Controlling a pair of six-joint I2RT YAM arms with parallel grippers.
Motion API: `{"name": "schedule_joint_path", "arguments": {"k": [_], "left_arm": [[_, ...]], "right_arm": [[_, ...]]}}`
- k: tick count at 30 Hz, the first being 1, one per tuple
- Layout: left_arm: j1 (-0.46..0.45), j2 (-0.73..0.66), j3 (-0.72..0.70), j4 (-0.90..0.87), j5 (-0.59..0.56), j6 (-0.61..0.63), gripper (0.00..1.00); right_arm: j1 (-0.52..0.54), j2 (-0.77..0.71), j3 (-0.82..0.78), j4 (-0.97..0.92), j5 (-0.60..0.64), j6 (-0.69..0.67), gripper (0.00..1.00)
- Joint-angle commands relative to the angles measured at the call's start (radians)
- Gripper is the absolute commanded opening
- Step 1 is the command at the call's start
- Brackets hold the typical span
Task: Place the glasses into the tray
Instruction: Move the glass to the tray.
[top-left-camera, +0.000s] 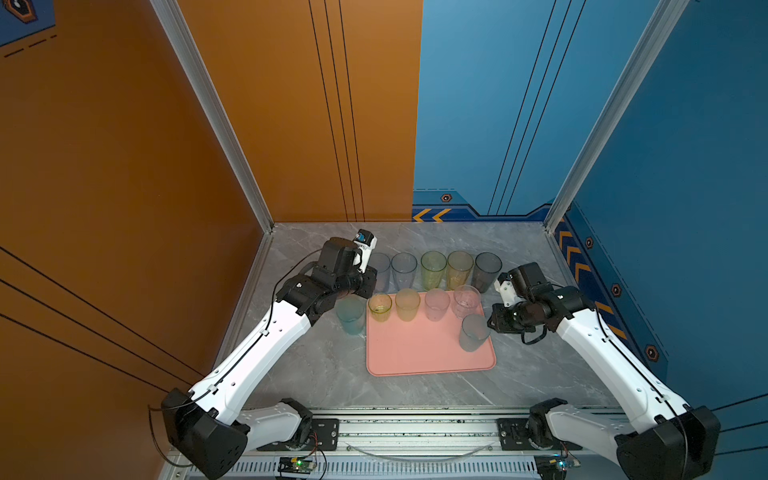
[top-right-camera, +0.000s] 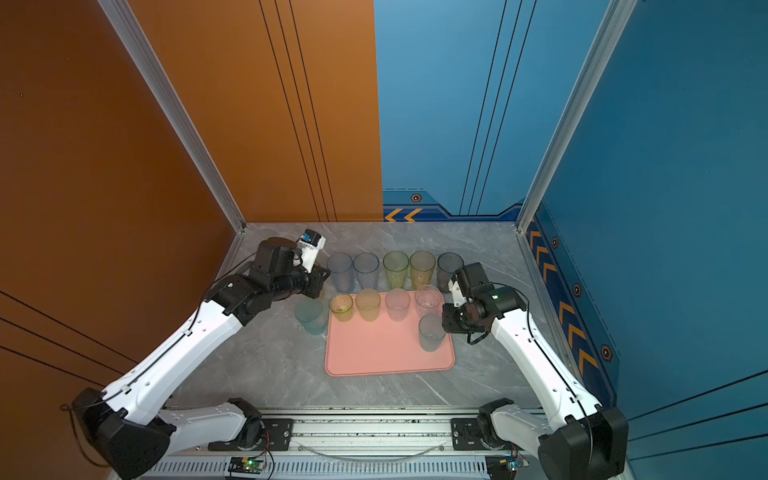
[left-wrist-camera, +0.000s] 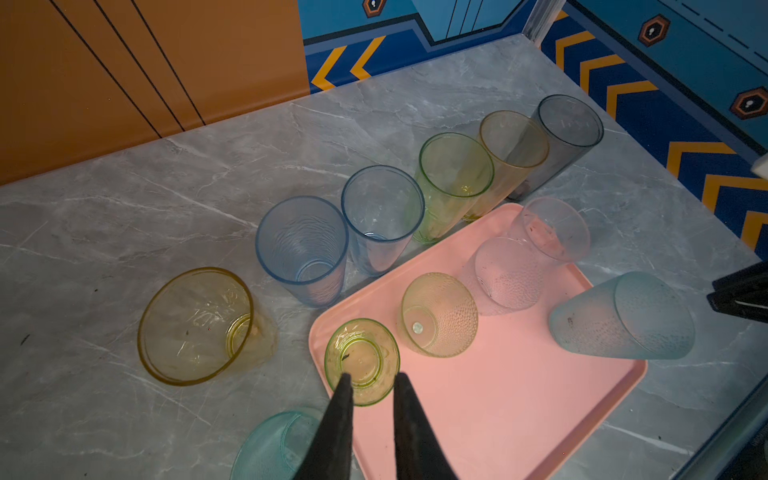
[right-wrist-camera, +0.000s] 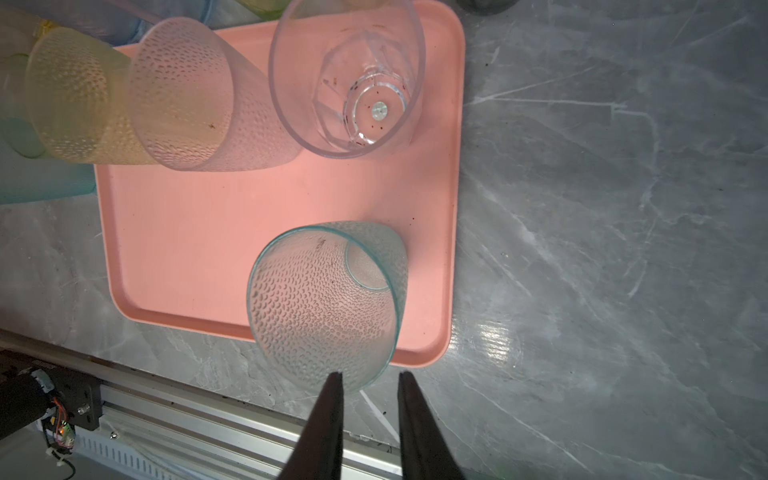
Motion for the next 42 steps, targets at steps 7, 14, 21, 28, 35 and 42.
{"name": "schedule_joint_path", "arguments": {"k": [7,14,21,28,35,42], "left_arm": [[0.046,-0.034,-0.038,0.035,0.060,-0.010,0.20],[0.072,-0.043,-0.046,0.035,0.077,-0.007,0.20],[0.083,-0.046,-0.050,0.034,0.087,-0.004,0.20],[0.096,-0.047,-0.057,0.035,0.095,-0.001,0.20],[0.105,-0.047,-0.063,0.035,0.103,0.000,0.20],[0.109,-0.042,-0.063,0.037,0.108,0.002,0.21]], "right_arm": [[0.027,0.072,0.031,-0.023,0.075,0.028,0.22],[0.032,0.091,0.041,-0.022,0.095,0.028,0.22],[0.036,0.140,0.049,-0.017,0.106,0.028,0.22],[0.054,0.186,0.067,-0.006,0.108,0.025,0.21],[0.062,0.232,0.074,0.001,0.135,0.024,0.18],[0.075,0.253,0.087,0.003,0.178,0.026,0.14]]}}
